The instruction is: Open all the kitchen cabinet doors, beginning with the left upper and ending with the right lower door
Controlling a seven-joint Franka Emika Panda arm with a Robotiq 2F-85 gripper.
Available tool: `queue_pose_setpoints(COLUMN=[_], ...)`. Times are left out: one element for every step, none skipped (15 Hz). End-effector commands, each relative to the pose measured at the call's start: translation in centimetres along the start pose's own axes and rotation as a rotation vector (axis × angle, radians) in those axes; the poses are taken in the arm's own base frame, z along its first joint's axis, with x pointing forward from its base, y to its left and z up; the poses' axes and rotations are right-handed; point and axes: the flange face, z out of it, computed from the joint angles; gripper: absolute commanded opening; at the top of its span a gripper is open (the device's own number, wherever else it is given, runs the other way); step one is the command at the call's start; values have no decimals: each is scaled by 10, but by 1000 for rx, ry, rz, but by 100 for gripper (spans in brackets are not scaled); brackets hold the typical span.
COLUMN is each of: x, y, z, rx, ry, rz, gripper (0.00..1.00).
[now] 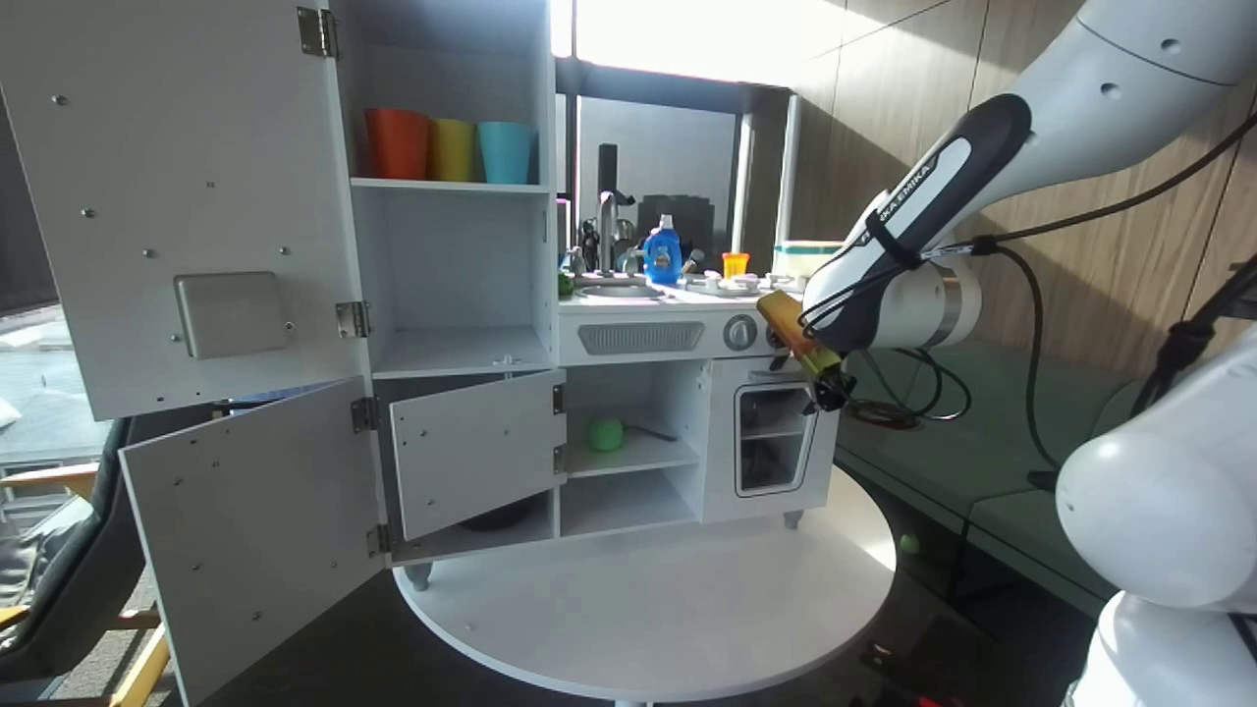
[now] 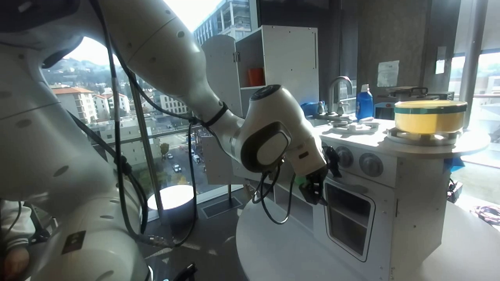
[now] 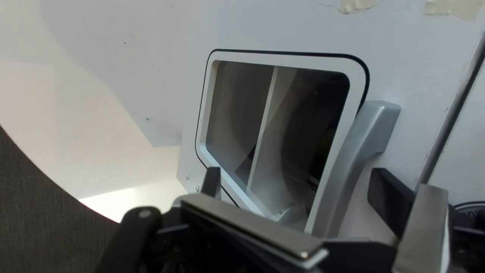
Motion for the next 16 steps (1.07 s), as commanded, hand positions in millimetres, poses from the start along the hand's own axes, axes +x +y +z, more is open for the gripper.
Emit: queue_pose_setpoints(x=[-6, -7, -9, -9, -10, -12, -13, -12, -11, -8, -5, -3, -1, 0, 1, 2], y=[3, 5, 7, 7, 6, 5, 2, 1, 1, 2, 1, 1, 0, -1, 0, 1], z=[11, 15, 18, 18, 16, 12, 7, 1, -1, -4, -7, -10, -12, -14, -17, -22], rx=[24, 14, 6, 12, 16, 16, 25, 18, 4, -14, -32, -52, -74, -94, -120, -145], ry=[-7, -11, -18, -20, -26, -39, -47, -51, -57, -51, -46, -46, -43, -42, -34, -25], rz=[27, 28, 28, 34, 34, 31, 25, 14, -4, -25, -33, -46, -55, -64, -72, -86], gripper=[100, 100, 100, 100, 100, 100, 100, 100, 100, 100, 100, 100, 100, 100, 100, 100])
